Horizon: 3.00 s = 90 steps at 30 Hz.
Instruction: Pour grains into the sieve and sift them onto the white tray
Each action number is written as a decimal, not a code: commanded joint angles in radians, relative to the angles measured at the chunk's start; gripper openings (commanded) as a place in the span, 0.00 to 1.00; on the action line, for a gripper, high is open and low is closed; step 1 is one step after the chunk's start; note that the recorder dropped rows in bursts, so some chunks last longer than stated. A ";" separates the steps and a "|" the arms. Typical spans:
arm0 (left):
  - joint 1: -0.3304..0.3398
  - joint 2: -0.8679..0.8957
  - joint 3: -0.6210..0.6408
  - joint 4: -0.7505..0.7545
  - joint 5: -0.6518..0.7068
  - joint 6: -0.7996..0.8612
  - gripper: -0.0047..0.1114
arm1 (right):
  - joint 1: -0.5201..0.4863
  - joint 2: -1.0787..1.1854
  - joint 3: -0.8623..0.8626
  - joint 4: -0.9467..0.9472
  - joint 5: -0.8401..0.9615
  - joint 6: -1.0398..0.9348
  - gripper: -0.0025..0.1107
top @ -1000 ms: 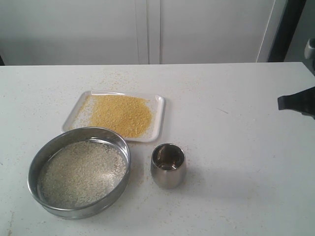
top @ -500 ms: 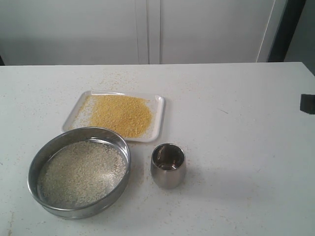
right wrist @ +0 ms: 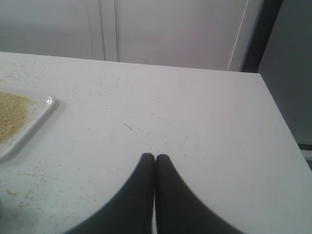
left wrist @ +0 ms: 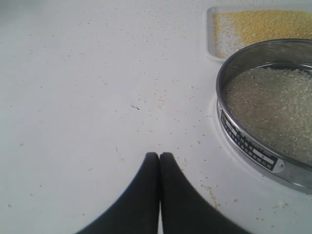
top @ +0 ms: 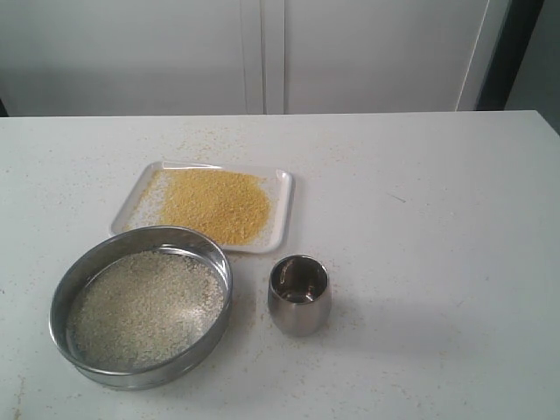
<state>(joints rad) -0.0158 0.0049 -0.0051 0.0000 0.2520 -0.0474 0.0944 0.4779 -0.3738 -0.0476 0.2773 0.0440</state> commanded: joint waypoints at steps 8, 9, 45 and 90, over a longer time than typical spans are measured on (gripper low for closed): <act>0.003 -0.005 0.005 -0.009 -0.003 -0.001 0.04 | 0.005 -0.188 0.073 -0.005 0.024 0.004 0.02; 0.003 -0.005 0.005 -0.009 -0.003 -0.001 0.04 | 0.005 -0.188 0.073 -0.005 0.029 0.004 0.02; 0.003 -0.005 0.005 -0.009 -0.003 -0.001 0.04 | 0.005 -0.478 0.374 0.037 -0.005 -0.044 0.02; 0.003 -0.005 0.005 -0.009 -0.003 0.000 0.04 | 0.005 -0.478 0.374 0.038 0.063 -0.021 0.02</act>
<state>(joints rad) -0.0158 0.0049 -0.0051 0.0000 0.2520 -0.0474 0.0944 0.0059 -0.0044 -0.0073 0.3422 0.0208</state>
